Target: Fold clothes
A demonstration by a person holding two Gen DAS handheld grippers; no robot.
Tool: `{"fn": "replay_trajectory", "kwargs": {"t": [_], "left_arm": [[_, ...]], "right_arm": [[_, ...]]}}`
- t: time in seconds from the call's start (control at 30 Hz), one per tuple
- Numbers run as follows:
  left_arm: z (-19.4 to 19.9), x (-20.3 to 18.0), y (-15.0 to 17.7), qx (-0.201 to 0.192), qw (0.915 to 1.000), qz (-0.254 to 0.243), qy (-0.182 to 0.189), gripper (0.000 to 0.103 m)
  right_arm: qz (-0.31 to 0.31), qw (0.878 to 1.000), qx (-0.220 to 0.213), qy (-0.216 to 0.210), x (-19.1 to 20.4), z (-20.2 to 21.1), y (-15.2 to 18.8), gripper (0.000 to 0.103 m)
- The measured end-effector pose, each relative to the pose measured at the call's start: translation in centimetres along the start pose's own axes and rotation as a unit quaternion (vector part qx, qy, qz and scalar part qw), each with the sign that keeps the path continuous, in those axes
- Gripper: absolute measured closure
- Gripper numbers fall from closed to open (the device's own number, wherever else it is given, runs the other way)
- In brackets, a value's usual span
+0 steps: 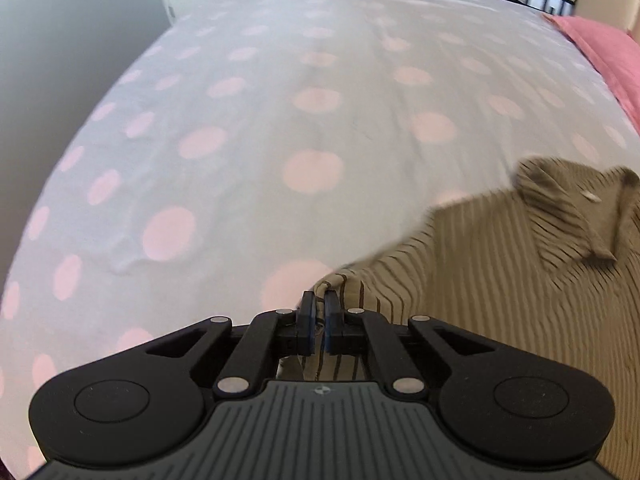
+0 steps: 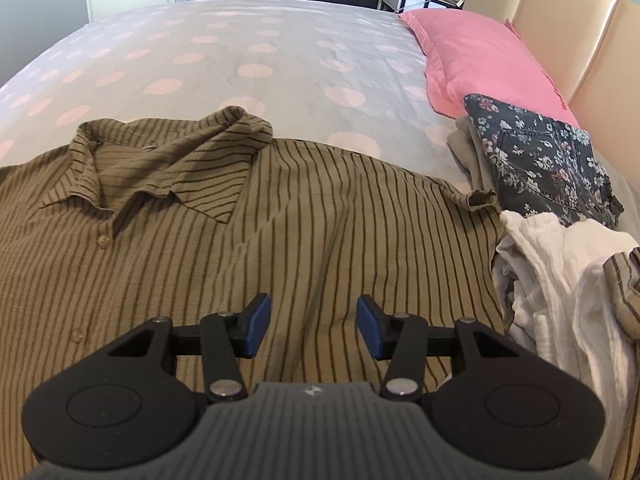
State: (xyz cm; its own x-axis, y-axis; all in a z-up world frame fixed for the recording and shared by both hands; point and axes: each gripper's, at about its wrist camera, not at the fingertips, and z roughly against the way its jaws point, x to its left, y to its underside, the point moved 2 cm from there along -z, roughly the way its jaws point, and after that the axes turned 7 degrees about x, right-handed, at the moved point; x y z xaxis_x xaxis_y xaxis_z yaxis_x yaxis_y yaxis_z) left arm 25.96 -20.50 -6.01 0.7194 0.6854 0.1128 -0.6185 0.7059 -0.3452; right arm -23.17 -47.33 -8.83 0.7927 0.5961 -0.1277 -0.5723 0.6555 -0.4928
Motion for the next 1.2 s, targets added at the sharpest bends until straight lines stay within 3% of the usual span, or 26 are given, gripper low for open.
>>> {"fn": "replay_trajectory", "kwargs": {"t": [0.13, 0.27, 0.57, 0.6, 0.67, 0.73, 0.87, 0.97, 1.2], "left_arm": [[-1.2, 2.9, -2.8, 0.007, 0.9987, 0.028, -0.041, 0.101], [-4.6, 4.4, -3.9, 0.043, 0.9959, 0.036, -0.071, 0.101], [-9.6, 4.0, -3.0, 0.069, 0.9939, 0.019, -0.083, 0.100], [-9.5, 3.9, -2.7, 0.067, 0.9940, 0.017, -0.085, 0.098], [-8.8, 3.6, -2.1, 0.064, 0.9939, 0.014, -0.089, 0.082], [-7.6, 3.3, -1.2, 0.051, 0.9945, 0.021, -0.089, 0.075], [-4.2, 2.4, 0.6, 0.018, 0.9963, 0.047, -0.070, 0.075], [-1.9, 0.8, 1.6, 0.007, 0.9977, 0.040, -0.055, 0.075], [2.4, -4.0, 4.2, 0.000, 0.9995, 0.014, -0.029, 0.075]], "right_arm": [[-0.007, 1.000, 0.012, 0.011, -0.3, -1.5, -0.4, 0.052], [-0.004, 1.000, 0.018, 0.016, 0.1, -2.7, -0.9, 0.052], [0.030, 0.999, 0.015, 0.026, 1.3, -4.0, -1.0, 0.053], [0.029, 0.999, 0.016, 0.027, 1.2, -4.1, -1.0, 0.053], [0.022, 0.999, 0.015, 0.028, 1.0, -3.8, -1.1, 0.052], [0.012, 0.999, 0.007, 0.030, 0.5, -3.3, -1.3, 0.052], [-0.010, 0.998, -0.029, 0.046, -1.4, -1.0, -2.4, 0.053], [-0.036, 0.996, -0.056, 0.061, -4.2, 1.1, -3.4, 0.053], [-0.106, 0.991, -0.041, 0.071, -11.8, 2.2, -5.6, 0.053]]}}
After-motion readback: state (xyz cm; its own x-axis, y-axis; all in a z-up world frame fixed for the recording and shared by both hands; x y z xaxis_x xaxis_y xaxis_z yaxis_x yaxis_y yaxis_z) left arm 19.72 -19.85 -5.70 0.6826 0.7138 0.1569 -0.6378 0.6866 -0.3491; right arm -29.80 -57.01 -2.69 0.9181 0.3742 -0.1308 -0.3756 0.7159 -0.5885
